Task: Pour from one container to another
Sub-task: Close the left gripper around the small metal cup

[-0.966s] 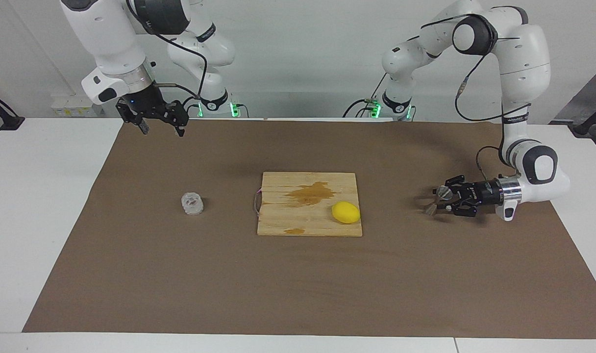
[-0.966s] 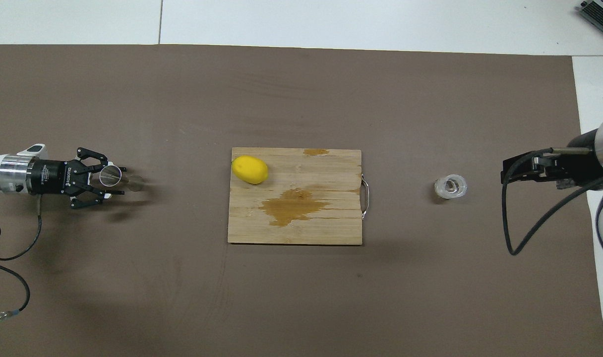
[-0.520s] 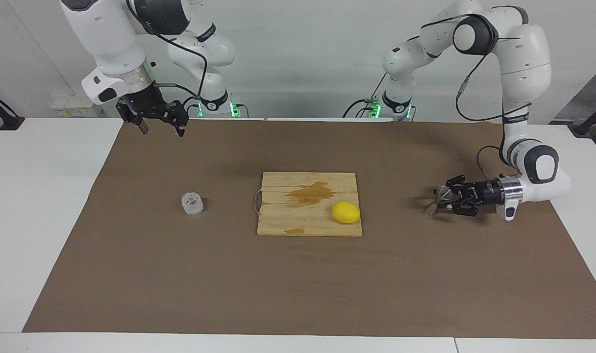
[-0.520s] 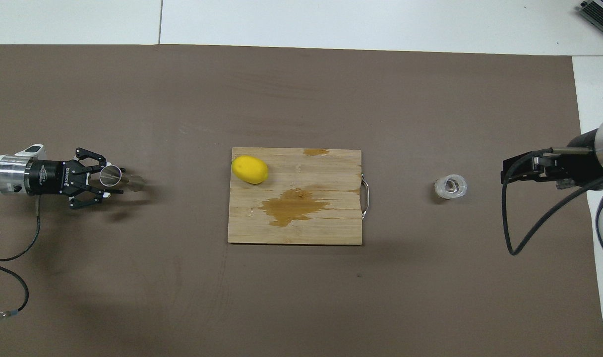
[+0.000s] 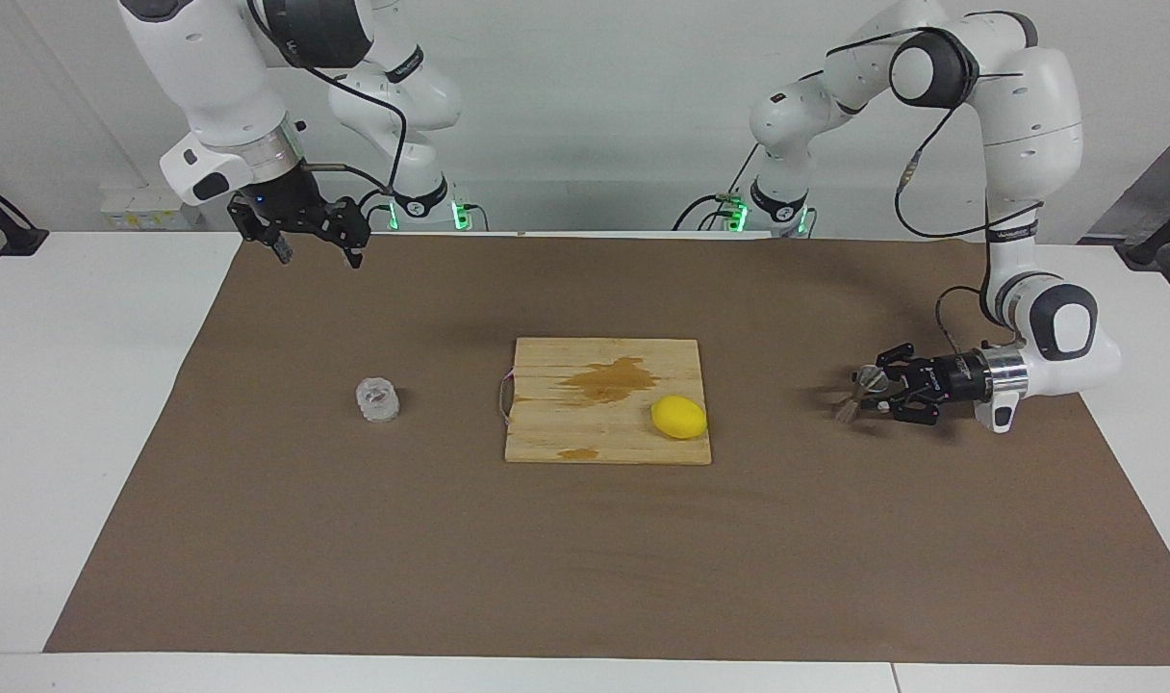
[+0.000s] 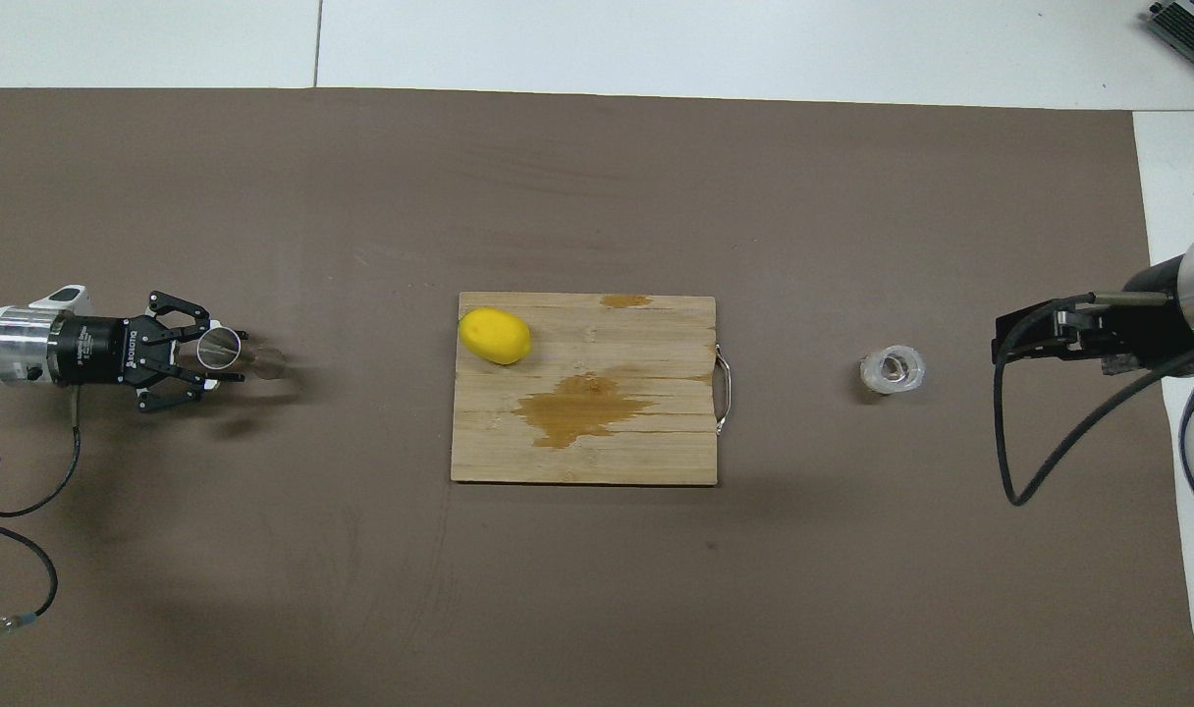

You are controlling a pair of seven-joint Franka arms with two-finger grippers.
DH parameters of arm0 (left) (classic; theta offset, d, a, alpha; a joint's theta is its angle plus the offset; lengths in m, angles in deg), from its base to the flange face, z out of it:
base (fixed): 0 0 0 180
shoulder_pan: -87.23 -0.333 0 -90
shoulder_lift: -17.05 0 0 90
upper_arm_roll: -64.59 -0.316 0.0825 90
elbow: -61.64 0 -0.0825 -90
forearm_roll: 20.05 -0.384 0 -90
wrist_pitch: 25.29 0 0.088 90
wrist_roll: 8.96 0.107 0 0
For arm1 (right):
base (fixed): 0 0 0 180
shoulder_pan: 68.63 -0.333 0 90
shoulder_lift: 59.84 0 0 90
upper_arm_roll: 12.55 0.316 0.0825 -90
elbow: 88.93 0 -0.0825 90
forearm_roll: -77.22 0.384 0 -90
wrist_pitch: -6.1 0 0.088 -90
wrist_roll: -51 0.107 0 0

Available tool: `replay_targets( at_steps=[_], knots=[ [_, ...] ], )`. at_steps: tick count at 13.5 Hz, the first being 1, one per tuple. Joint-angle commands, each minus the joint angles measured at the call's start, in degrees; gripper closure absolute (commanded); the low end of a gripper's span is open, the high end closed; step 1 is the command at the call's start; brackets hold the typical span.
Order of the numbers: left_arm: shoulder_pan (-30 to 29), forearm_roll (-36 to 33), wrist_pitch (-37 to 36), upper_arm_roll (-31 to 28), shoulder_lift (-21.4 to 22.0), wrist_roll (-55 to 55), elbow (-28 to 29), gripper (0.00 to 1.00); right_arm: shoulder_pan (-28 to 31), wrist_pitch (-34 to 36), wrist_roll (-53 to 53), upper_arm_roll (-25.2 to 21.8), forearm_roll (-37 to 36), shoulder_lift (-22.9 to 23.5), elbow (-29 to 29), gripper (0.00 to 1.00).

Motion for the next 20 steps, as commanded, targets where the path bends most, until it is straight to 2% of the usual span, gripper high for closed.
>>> replay_targets(
  at_steps=[1,5,8,15,20],
  knots=[
    [-0.68,1.1,-0.96,0.41,-0.22,0.83,0.52,0.51,0.58,-0.27,0.53,0.16,1.16,-1.23,1.36,0.0],
    [-0.77,1.19,-1.05,0.41,-0.3,0.92,0.52,0.53,0.58,-0.27,0.61,0.16,1.16,-1.15,1.36,0.0],
    [-0.77,1.19,-1.14,0.41,-0.3,1.35,0.52,0.61,0.58,-0.18,0.61,0.16,1.16,-1.23,1.36,0.0],
    [-0.86,1.36,-1.58,0.41,-0.48,1.71,0.52,0.71,0.58,-0.18,0.61,0.16,1.16,-1.23,1.36,0.0],
    [-0.77,1.89,-1.84,0.41,-0.48,1.62,0.52,0.74,0.58,-0.18,0.61,0.16,1.16,-1.23,1.36,0.0]
  ],
)
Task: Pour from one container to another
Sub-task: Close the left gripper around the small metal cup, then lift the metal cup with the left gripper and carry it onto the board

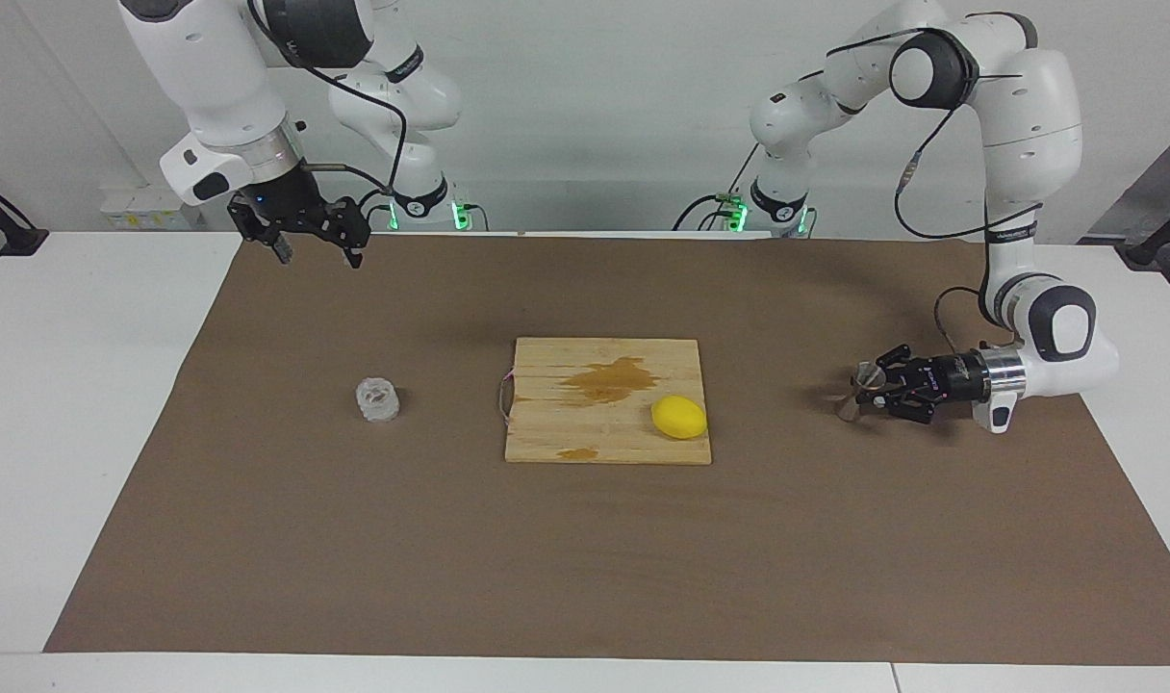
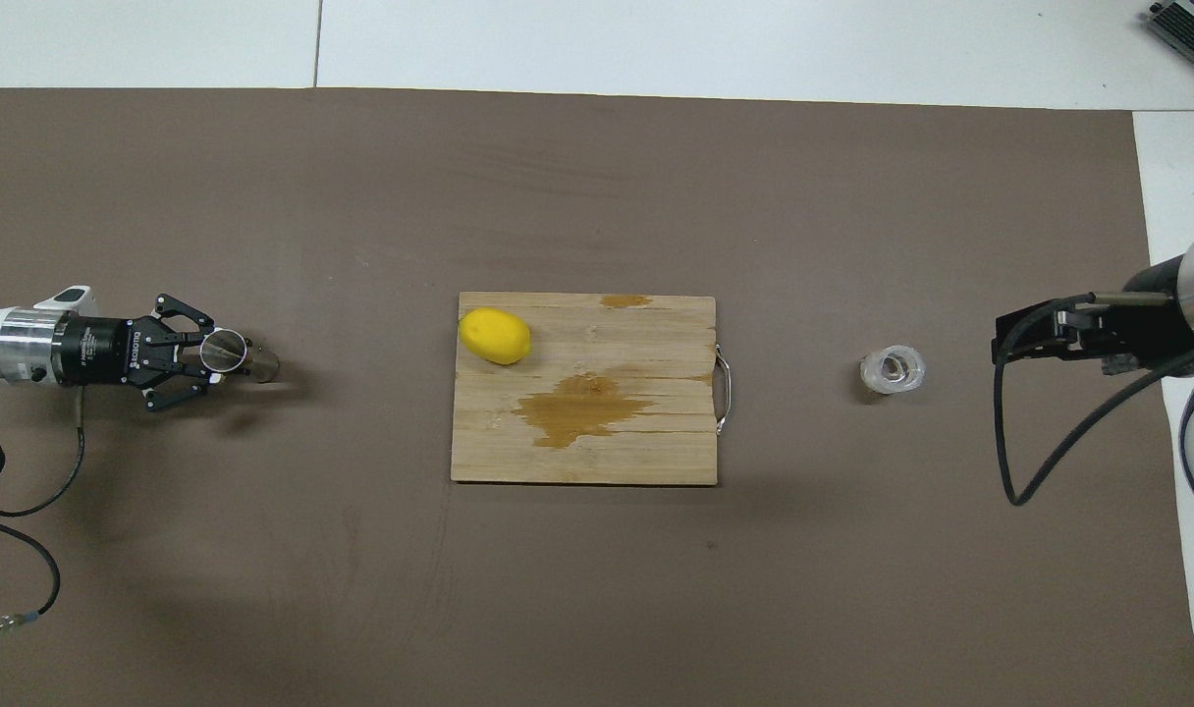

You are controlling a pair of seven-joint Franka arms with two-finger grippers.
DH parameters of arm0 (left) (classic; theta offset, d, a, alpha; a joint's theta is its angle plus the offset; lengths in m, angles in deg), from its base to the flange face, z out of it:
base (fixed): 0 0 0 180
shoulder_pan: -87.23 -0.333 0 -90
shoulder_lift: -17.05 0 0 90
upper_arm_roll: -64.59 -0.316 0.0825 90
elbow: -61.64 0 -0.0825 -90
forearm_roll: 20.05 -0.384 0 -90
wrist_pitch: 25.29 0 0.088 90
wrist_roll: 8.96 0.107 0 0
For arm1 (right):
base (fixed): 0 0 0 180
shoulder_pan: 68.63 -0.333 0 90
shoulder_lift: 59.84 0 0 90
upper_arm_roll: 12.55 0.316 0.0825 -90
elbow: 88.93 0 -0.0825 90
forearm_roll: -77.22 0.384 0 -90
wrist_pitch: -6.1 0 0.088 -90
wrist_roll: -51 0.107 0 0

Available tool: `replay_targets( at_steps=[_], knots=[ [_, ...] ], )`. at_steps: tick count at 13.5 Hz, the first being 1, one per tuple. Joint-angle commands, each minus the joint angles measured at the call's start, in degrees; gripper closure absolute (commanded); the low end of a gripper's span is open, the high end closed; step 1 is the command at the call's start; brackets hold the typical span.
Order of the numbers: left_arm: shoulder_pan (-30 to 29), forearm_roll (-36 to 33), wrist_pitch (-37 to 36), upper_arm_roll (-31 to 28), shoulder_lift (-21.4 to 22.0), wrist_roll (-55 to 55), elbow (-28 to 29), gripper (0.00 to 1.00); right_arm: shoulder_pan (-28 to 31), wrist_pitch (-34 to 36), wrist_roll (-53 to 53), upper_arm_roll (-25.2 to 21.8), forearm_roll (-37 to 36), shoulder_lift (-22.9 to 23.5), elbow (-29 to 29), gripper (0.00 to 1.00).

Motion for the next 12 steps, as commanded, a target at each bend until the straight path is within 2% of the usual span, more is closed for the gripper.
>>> replay_targets(
  at_steps=[1,7,12],
  knots=[
    [-0.76,1.37,-1.15,0.29,-0.05,0.78,0.52,0.75,0.58,-0.27,0.61,0.16,1.16,-1.23,1.36,0.0],
    [-0.5,5.23,-2.38,0.55,0.04,-0.36,0.52,0.84,0.58,-0.27,0.61,0.16,1.16,-1.23,1.36,0.0],
    [0.3,10.85,-2.21,1.6,1.53,-4.4,1.92,0.85,0.58,-0.18,0.61,0.16,1.16,-1.23,1.36,0.0]
  ],
)
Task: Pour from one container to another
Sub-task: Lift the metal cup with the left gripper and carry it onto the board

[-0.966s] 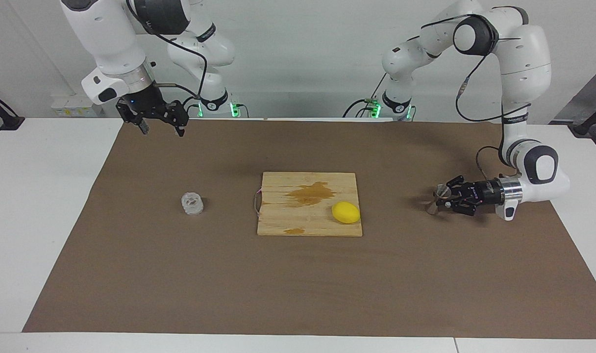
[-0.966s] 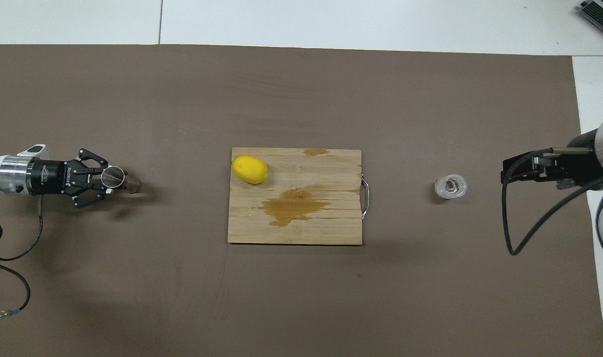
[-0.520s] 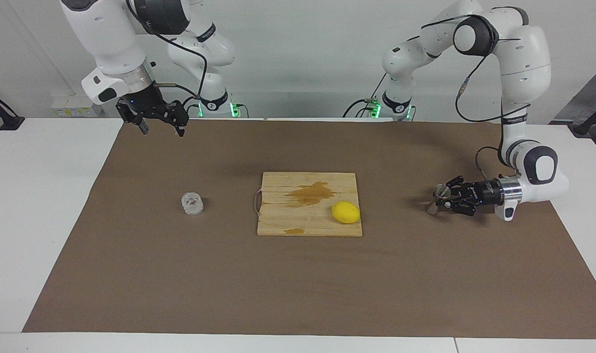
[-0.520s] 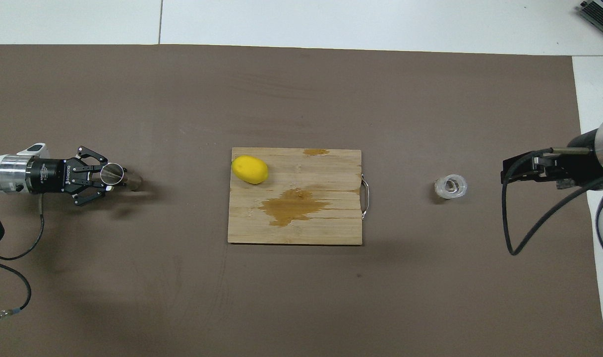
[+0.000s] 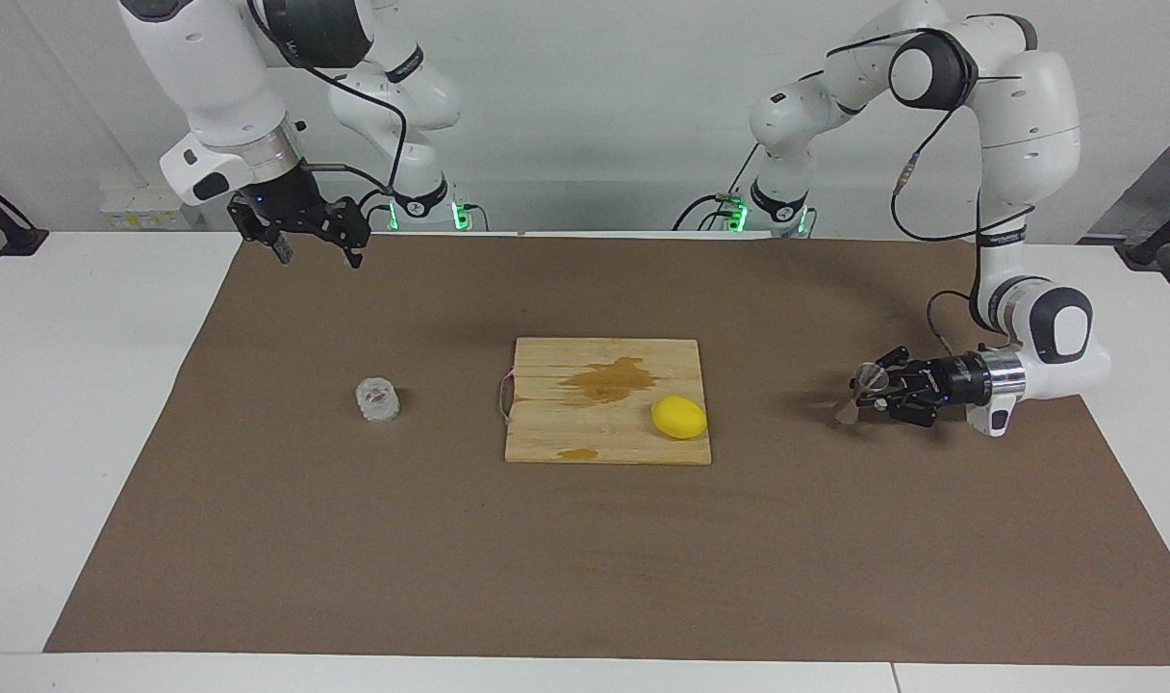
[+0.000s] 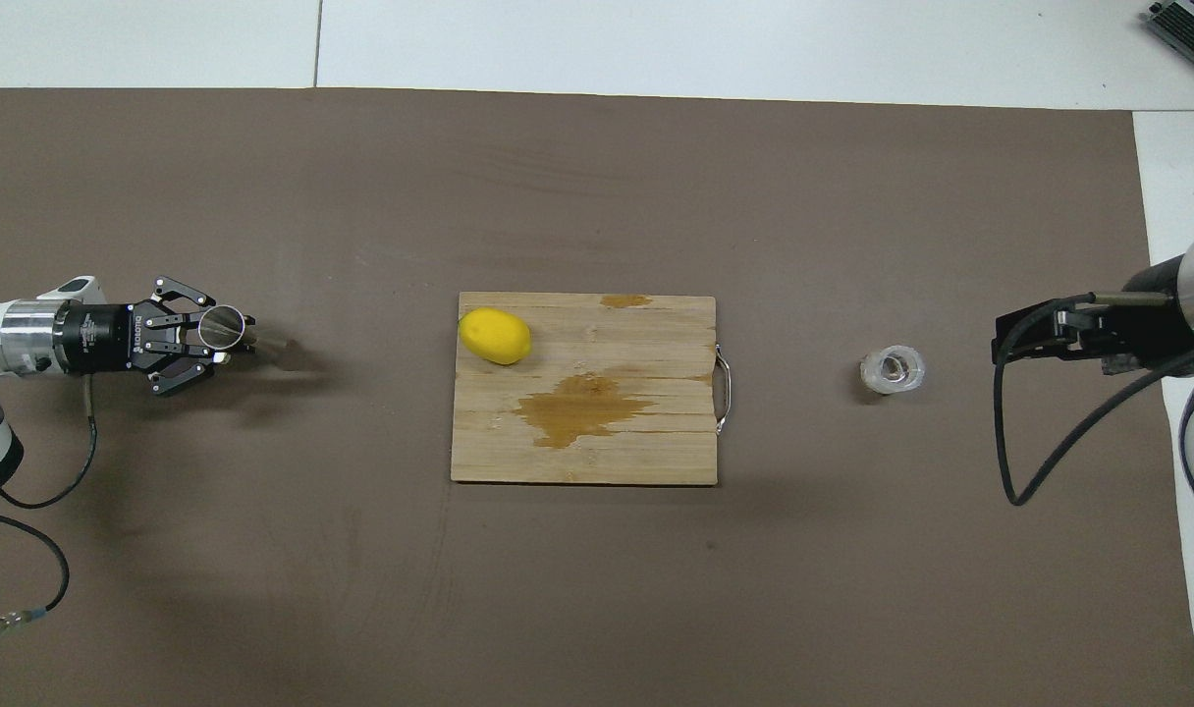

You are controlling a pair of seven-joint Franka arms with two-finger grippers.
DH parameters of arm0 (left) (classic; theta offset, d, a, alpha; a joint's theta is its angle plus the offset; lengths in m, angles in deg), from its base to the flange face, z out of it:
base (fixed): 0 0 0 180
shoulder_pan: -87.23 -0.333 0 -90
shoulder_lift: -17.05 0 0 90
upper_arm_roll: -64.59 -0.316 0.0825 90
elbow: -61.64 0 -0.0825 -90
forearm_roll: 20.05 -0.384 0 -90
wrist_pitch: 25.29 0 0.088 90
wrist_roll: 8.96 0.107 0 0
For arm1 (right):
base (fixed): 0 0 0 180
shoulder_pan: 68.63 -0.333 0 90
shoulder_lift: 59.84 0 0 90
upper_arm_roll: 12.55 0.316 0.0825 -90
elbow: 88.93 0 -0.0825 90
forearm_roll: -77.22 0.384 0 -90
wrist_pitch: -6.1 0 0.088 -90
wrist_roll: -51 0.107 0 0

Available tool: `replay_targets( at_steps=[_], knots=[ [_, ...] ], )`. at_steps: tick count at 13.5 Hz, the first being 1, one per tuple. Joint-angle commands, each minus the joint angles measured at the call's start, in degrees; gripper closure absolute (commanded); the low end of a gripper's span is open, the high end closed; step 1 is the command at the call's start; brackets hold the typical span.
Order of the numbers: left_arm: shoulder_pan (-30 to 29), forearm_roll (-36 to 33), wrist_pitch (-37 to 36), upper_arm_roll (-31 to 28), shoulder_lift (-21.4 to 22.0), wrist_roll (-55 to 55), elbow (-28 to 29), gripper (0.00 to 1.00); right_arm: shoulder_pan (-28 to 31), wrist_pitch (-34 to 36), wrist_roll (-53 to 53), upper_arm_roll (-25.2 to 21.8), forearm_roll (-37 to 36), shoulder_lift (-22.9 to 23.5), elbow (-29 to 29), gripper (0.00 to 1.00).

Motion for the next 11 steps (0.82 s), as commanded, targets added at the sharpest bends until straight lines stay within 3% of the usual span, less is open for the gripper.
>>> replay_targets(
  at_steps=[1,6,11],
  knots=[
    [0.43,3.24,-0.17,0.82,2.19,-3.41,1.89,0.85,0.58,-0.27,0.61,0.16,1.16,-1.23,1.36,0.0],
    [5.44,5.26,3.96,1.27,5.62,-9.04,1.98,0.85,0.58,-0.18,0.61,0.16,1.16,-1.23,1.36,0.0],
    [11.58,10.87,9.32,1.27,11.32,-10.1,6.97,0.85,0.58,-0.18,0.61,0.16,1.16,-1.23,1.36,0.0]
  ],
)
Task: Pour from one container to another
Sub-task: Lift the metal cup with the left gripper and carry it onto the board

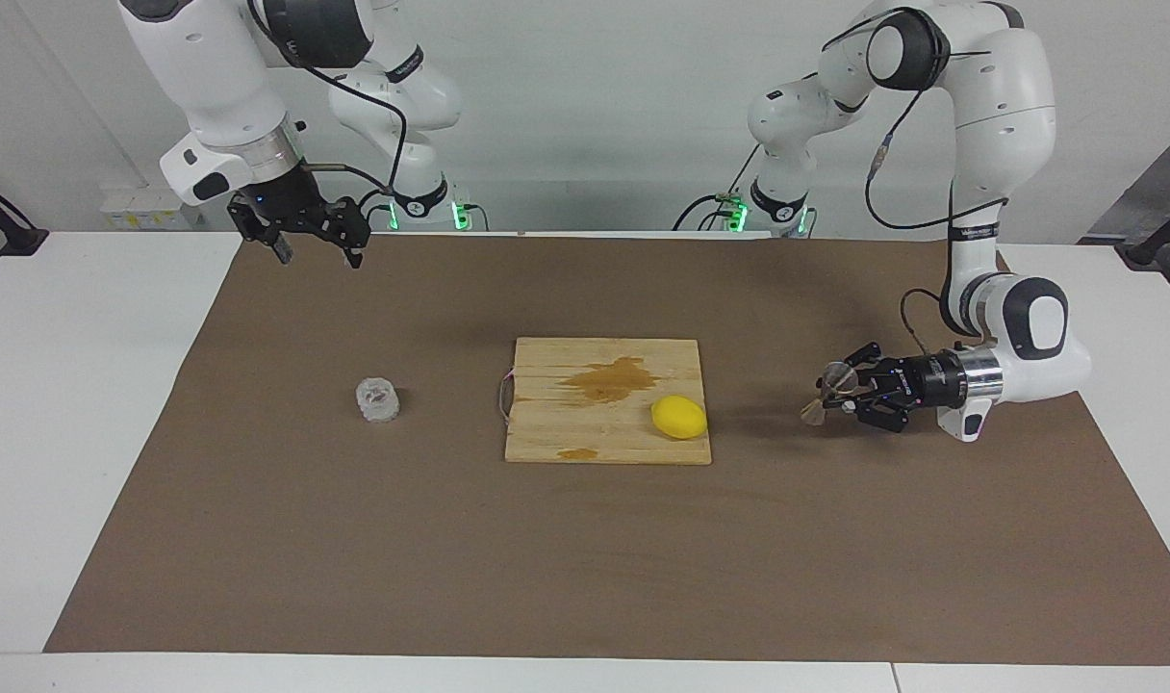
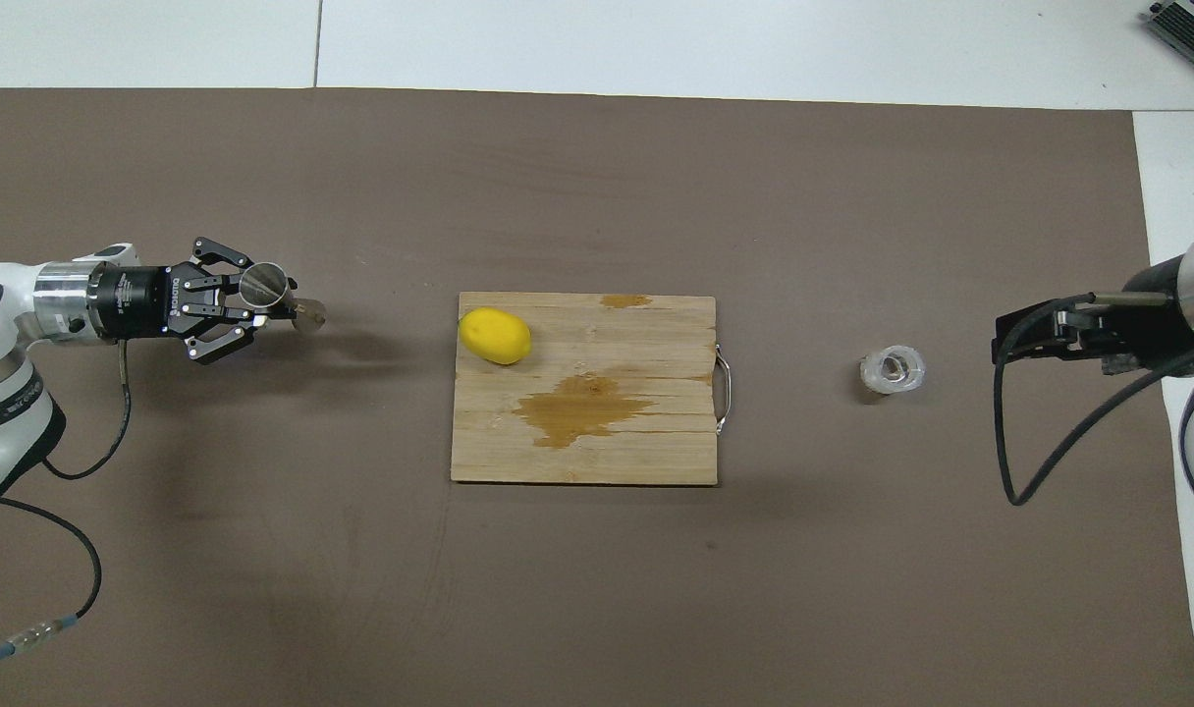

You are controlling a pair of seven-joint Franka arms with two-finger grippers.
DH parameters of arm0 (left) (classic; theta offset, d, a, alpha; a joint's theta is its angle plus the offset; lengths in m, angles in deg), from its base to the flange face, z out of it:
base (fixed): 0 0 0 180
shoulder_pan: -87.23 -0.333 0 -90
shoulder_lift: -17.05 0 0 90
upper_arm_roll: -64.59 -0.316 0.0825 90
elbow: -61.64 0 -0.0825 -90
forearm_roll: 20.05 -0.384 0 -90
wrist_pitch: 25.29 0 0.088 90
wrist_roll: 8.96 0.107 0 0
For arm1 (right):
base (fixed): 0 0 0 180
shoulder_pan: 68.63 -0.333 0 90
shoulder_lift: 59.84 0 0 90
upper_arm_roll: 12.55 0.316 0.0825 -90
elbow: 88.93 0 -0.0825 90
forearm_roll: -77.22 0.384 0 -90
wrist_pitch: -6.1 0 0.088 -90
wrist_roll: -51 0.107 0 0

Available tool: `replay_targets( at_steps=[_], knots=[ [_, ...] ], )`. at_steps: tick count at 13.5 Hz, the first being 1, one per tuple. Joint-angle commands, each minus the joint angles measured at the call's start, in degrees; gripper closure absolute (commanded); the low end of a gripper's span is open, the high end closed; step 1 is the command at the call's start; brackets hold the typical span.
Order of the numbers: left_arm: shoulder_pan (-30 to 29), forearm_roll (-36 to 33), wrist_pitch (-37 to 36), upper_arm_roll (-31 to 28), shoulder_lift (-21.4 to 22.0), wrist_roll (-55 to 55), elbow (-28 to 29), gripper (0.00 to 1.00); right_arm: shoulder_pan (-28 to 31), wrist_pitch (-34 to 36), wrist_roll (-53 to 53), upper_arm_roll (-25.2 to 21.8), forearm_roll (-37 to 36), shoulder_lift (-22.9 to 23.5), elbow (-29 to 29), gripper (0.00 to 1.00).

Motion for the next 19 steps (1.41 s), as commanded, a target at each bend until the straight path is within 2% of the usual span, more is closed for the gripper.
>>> replay_targets(
  at_steps=[1,4,7,9,12,16,19],
  knots=[
    [4.68,5.39,5.79,-0.71,7.15,-0.59,8.15,0.85,0.58,-0.27,0.61,0.16,1.16,-1.23,1.36,0.0],
    [9.17,10.06,10.11,-0.71,11.47,-0.15,12.82,0.86,0.58,-0.18,0.61,0.16,1.16,-1.23,1.36,0.0],
    [14.35,17.96,15.82,-0.71,14.81,2.3,17.66,0.86,0.58,-0.27,0.61,0.16,1.16,-1.23,1.36,0.0],
    [18.65,20.44,19.59,-0.62,15.52,4.24,18.63,0.87,0.58,-0.18,0.61,0.16,1.16,-1.23,1.36,0.0],
    [25.33,29.3,26.19,-0.71,17.1,9.15,21.0,0.87,0.58,-0.18,0.61,0.16,1.16,-1.23,1.36,0.0],
    [30.78,37.11,30.85,-0.71,17.11,14.34,22.32,0.88,0.58,-0.18,0.61,0.16,1.16,-1.23,1.36,0.0],
    [32.99,43.11,31.21,-0.62,16.93,17.78,24.26,0.88,0.58,-0.18,0.61,0.16,1.16,-1.23,1.36,0.0]
  ],
)
